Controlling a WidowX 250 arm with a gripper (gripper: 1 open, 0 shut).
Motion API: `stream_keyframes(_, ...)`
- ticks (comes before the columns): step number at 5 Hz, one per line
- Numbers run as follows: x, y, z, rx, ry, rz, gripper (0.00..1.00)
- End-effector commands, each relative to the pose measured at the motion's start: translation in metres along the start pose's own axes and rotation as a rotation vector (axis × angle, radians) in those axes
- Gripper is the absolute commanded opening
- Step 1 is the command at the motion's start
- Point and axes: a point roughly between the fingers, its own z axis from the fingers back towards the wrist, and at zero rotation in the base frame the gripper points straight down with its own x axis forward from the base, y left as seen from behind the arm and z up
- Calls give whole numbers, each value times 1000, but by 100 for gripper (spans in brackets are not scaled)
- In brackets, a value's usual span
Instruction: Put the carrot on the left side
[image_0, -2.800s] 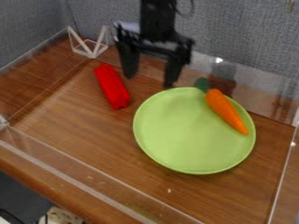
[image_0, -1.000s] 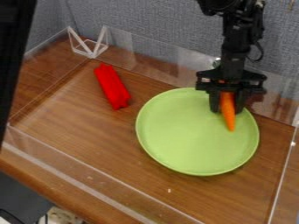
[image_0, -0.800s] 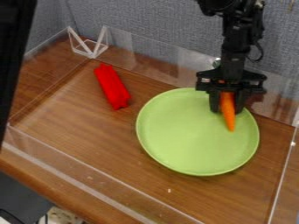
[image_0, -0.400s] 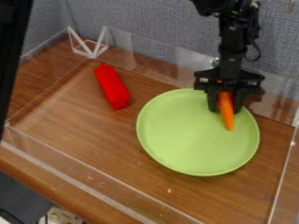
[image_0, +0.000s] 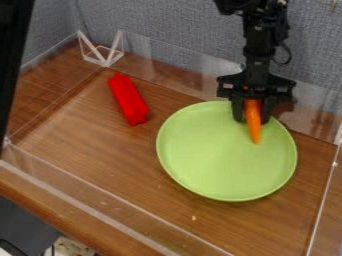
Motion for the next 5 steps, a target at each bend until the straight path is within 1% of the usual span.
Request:
stream_keyframes(1,11,8,-30,30,-14,96,0)
stream_keyframes(3,13,19,-33,58,-11,60,0)
stream_keyframes(5,12,26,-44,87,-12,100,0)
